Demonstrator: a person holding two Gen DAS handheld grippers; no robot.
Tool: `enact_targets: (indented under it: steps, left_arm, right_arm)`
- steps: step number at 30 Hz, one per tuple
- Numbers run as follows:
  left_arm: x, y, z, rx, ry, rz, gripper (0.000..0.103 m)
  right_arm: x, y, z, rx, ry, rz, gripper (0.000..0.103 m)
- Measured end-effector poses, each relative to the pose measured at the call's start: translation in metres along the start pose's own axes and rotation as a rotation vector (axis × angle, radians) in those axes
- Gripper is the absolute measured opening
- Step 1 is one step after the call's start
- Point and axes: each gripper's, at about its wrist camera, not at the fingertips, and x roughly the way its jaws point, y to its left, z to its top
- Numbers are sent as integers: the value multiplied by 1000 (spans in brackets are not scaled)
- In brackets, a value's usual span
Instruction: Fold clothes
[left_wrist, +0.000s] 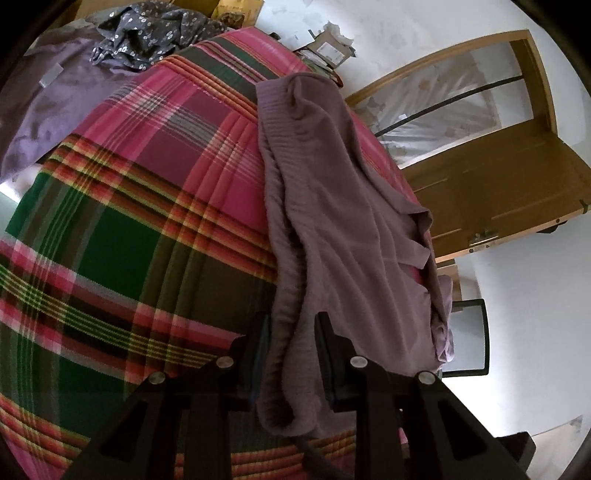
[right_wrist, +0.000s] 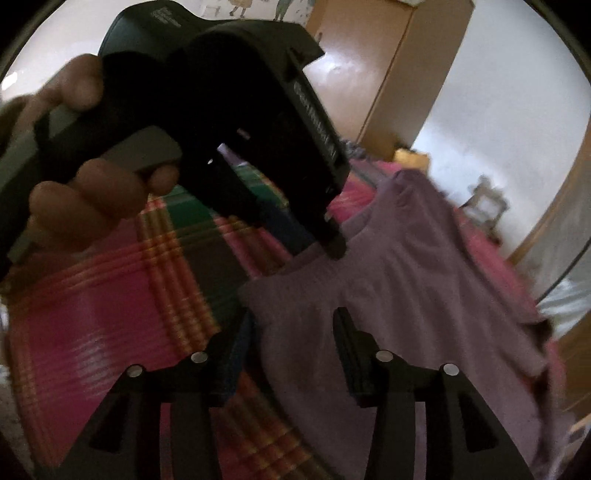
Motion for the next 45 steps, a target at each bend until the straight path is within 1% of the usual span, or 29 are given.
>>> enact_targets:
  steps: [3, 7, 9, 10, 11, 14, 19, 22, 27, 30, 34, 38, 40, 42, 44, 45]
  left_arm:
    - [2, 1, 1, -11, 3, -3, 25]
    - [5, 3, 1, -20, 6, -7, 25]
    - [5, 4, 1, -26, 11, -10, 25]
    - [6, 5, 0, -28, 14, -13, 25]
    - [5, 5, 0, -29, 13, -16, 25]
    - [4, 6, -1, -35, 8, -24, 25]
    - [-1, 8, -2, -49, -6, -51, 25]
    - [-4, 8, -2, -60, -14, -73, 25]
    - [3, 11, 1, -89, -9, -88, 25]
    - [10, 13, 4, -106, 3, -96, 25]
    - [13, 12, 10, -107, 2, -102, 25]
    - [18, 6, 19, -103, -3, -90, 25]
    - [24, 2, 25, -88, 14, -92, 25]
    - [28, -1, 30, -81, 17, -82, 22]
    - [29, -2, 35, -76, 15, -73, 15]
    - [29, -1, 36, -78, 10, -77, 13]
  right_arm:
    - [8, 0, 2, 6, 36, 12, 47]
    - [12, -4, 3, 37, 52, 12, 46]
    - [13, -6, 3, 49, 57, 19, 40]
    - [13, -6, 2, 54, 59, 23, 25]
    - [13, -7, 3, 58, 57, 25, 19]
    - [11, -9, 4, 76, 39, 23, 11]
    - [-4, -12, 11, 122, -36, 43, 9]
    - [-14, -11, 11, 127, -59, 73, 9]
    - [-12, -4, 8, 124, -46, 105, 10]
    - [-7, -7, 5, 153, -34, 128, 10]
    - [-18, -10, 7, 184, -82, 146, 10]
    - [-29, 4, 1, 195, -76, 160, 10]
    - [-29, 7, 0, 196, -74, 162, 10]
    - [-27, 5, 1, 198, -73, 163, 10]
    - [-21, 1, 5, 197, -72, 161, 10]
    - [-20, 1, 6, 198, -72, 158, 10]
